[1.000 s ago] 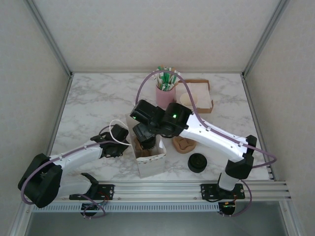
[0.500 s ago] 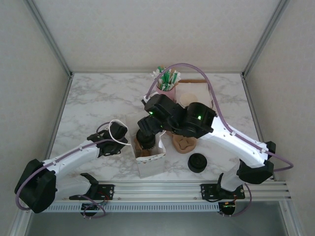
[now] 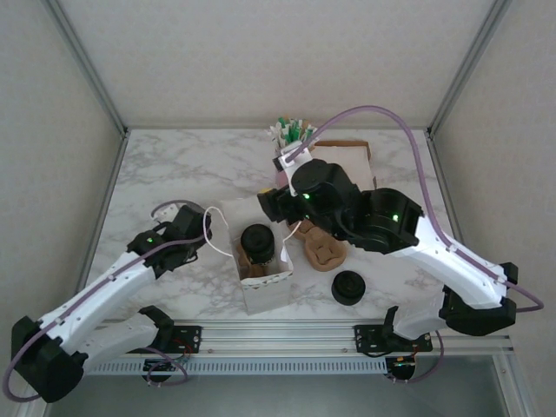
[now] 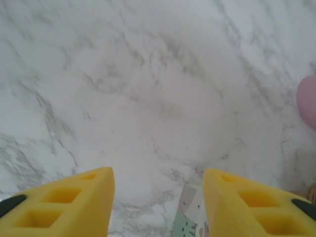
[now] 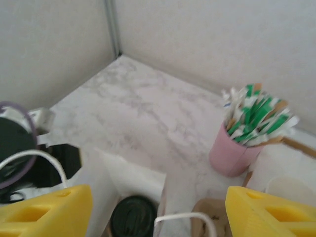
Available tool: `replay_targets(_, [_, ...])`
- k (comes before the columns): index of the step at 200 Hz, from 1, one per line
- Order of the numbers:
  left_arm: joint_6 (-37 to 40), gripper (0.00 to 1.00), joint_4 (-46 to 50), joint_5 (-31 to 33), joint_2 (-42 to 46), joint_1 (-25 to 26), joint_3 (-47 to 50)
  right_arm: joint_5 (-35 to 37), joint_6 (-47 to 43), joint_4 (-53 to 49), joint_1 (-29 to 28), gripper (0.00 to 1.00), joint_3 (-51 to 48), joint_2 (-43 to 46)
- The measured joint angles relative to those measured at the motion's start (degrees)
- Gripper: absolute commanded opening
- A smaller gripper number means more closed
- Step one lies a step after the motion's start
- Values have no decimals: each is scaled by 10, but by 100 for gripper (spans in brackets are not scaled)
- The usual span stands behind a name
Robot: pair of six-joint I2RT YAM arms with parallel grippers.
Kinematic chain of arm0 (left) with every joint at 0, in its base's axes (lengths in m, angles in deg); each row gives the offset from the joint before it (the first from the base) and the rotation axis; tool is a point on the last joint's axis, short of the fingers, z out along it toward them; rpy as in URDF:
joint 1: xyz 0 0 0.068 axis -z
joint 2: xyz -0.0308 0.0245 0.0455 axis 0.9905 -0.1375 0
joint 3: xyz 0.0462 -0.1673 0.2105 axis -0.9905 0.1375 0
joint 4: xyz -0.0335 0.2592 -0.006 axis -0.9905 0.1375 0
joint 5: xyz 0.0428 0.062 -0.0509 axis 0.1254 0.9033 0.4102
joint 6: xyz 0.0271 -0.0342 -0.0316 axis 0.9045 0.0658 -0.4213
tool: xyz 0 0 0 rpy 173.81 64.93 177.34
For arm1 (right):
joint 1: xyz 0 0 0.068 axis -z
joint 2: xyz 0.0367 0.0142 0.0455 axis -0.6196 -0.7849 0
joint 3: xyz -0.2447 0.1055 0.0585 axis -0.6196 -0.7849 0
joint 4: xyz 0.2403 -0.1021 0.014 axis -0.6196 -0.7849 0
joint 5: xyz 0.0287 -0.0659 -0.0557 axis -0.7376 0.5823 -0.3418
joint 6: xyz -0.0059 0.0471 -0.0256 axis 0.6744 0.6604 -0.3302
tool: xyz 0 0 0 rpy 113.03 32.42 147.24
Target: Pack the takeout coffee
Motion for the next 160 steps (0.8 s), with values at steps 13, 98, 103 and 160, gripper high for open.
replay_targets(13, [24, 54, 13, 23, 10, 0, -23, 19, -15, 18, 3, 72, 0, 4])
replay_targets(98, [215, 54, 46, 95, -19, -35, -175, -33, -40, 52, 183, 63, 19, -62])
replay_targets(103, [224, 54, 46, 93, -22, -43, -179, -45, -38, 53, 196, 61, 21, -69])
replay_targets(160, [287, 51, 9, -59, -34, -144, -188, -165, -43, 72, 333, 39, 59, -187])
